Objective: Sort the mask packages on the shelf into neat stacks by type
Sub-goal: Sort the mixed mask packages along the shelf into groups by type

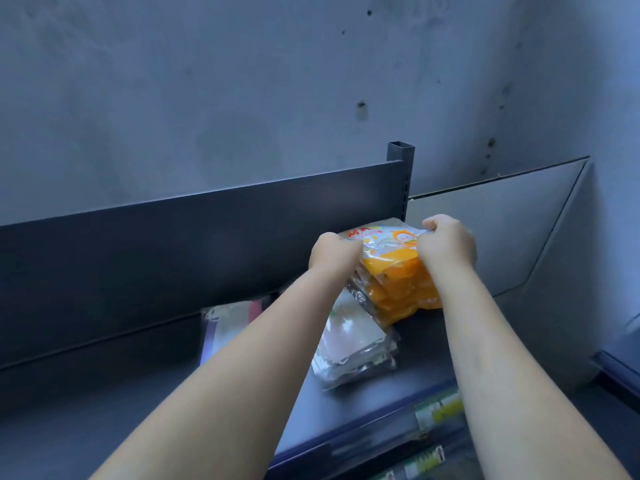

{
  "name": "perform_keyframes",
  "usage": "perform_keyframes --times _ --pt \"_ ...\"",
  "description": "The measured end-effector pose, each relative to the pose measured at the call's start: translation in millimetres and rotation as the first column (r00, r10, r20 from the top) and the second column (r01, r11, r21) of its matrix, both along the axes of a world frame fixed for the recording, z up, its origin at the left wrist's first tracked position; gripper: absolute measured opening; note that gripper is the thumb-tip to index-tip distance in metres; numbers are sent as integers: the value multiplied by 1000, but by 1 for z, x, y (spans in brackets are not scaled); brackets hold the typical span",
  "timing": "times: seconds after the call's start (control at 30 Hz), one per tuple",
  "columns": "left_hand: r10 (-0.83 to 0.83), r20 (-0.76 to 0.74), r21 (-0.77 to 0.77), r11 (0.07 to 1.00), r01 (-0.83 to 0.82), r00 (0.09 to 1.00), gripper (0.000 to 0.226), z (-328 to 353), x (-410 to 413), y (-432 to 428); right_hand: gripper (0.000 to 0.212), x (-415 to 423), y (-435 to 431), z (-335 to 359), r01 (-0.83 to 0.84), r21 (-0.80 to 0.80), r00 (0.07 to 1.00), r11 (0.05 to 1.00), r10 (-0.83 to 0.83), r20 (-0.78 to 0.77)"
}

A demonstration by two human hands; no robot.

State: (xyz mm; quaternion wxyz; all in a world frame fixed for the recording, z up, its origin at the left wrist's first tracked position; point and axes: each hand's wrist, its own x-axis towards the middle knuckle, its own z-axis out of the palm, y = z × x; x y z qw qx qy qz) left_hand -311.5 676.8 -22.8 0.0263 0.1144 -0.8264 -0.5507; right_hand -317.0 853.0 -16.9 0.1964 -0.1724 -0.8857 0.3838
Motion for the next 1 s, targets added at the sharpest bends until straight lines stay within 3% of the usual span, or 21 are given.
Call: perform_keyframes --times 0.13,0.33,0.7,0.87,1.0 --pt "10 -5 -116 993 -10 1000 41 -6 -11 -4 36 -2 -1 -6 5 72 1000 997 -7 23" --pt "12 -11 -98 995 -13 1000 43 -20 -15 -1 36 0 -2 -15 -14 21 999 1000 15 -50" --pt "17 -23 -53 998 -18 1000 22 -11 -13 8 33 7 -2 -20 5 -17 998 1000 -6 -65" --pt "-34 -8 -79 996 33 999 19 -6 -9 2 34 13 -15 -29 58 355 997 933 -37 -64" --pt "-93 -16 -167 982 89 995 20 -6 -1 -3 36 14 -22 -33 -1 406 997 914 30 -65"
